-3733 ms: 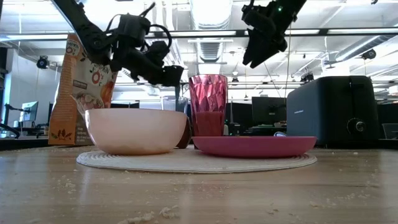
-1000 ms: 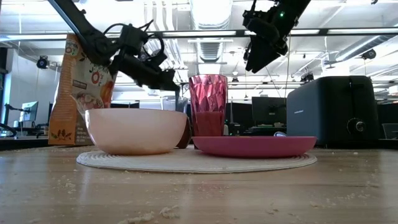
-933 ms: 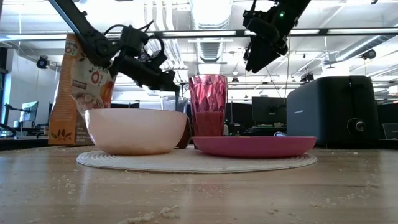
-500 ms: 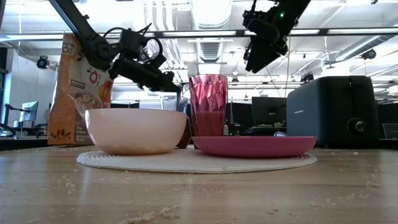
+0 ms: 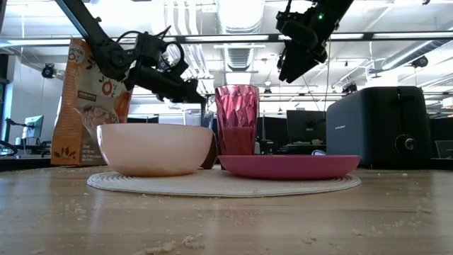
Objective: Arrange a breakfast setting
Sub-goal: Put the blue spoon beside the orange bowl
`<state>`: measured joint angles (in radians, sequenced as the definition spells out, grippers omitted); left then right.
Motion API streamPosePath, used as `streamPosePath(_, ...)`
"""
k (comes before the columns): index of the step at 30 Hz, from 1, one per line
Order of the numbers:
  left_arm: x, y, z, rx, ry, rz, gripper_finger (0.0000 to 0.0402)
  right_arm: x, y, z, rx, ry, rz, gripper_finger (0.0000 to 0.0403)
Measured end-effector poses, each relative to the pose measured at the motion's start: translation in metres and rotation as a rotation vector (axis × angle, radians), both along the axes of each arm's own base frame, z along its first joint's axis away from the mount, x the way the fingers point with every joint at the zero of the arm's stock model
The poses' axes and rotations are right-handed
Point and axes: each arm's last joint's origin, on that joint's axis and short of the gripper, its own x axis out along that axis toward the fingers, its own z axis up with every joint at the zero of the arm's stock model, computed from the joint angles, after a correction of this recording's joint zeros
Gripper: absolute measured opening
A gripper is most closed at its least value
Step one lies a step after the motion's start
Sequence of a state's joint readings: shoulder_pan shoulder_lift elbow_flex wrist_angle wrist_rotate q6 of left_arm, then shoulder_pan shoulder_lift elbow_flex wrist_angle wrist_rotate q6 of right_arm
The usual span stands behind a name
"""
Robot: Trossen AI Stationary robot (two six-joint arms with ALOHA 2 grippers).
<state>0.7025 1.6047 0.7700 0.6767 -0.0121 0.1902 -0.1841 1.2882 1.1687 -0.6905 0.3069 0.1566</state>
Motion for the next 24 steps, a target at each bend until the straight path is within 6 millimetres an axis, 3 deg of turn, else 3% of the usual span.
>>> streamPosePath(17,0.011,0.008,0.010,0.021,-0.050,-0.028,0.0119,0.000,0.000,0.000,0.000,-0.001,0.000,0.0249)
streamPosePath(24,0.017,0.015,0.002,0.023,0.027,-0.004,0.0119,-0.001,0.000,0.000,0.002,0.008,0.000,0.0249)
